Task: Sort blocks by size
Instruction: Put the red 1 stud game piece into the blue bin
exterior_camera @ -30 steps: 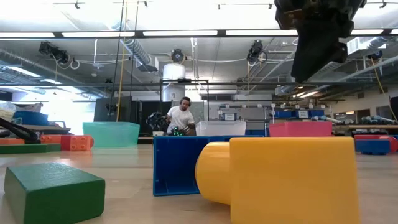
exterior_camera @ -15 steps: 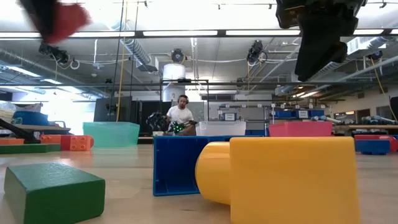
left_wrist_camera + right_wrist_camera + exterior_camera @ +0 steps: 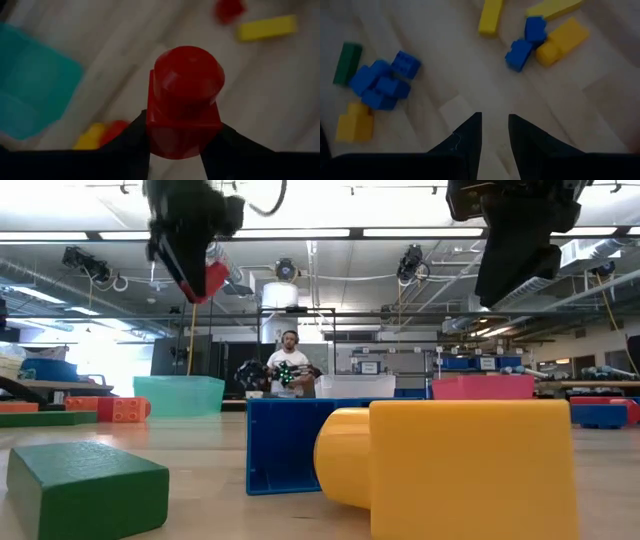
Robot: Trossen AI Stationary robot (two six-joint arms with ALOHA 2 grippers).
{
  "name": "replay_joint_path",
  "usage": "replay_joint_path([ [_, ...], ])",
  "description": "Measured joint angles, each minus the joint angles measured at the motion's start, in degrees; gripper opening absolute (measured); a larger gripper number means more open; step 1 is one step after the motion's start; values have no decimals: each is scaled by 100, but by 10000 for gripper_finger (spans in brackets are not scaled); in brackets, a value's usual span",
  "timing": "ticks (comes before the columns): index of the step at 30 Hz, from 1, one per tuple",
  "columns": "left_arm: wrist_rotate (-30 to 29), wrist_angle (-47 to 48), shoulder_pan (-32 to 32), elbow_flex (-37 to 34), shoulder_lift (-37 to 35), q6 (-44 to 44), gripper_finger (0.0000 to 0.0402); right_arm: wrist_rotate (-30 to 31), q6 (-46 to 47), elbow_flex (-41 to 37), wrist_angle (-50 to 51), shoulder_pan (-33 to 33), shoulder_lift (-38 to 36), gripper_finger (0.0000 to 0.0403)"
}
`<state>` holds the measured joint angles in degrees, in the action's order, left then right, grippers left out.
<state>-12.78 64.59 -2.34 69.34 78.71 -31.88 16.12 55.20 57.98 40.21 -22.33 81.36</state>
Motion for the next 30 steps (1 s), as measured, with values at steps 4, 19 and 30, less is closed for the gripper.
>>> replay_joint_path([
  [4, 358, -423, -1179, -583, -347, 866, 134, 433, 256, 0, -13, 30, 0, 110],
  [19, 781, -996, -4655, -817, 430, 3612, 150, 549, 1459, -1, -119, 458, 0, 110],
  [30, 792, -1273, -5205, -816, 804, 3757, 175, 549, 1729, 0, -166, 671, 0, 109],
])
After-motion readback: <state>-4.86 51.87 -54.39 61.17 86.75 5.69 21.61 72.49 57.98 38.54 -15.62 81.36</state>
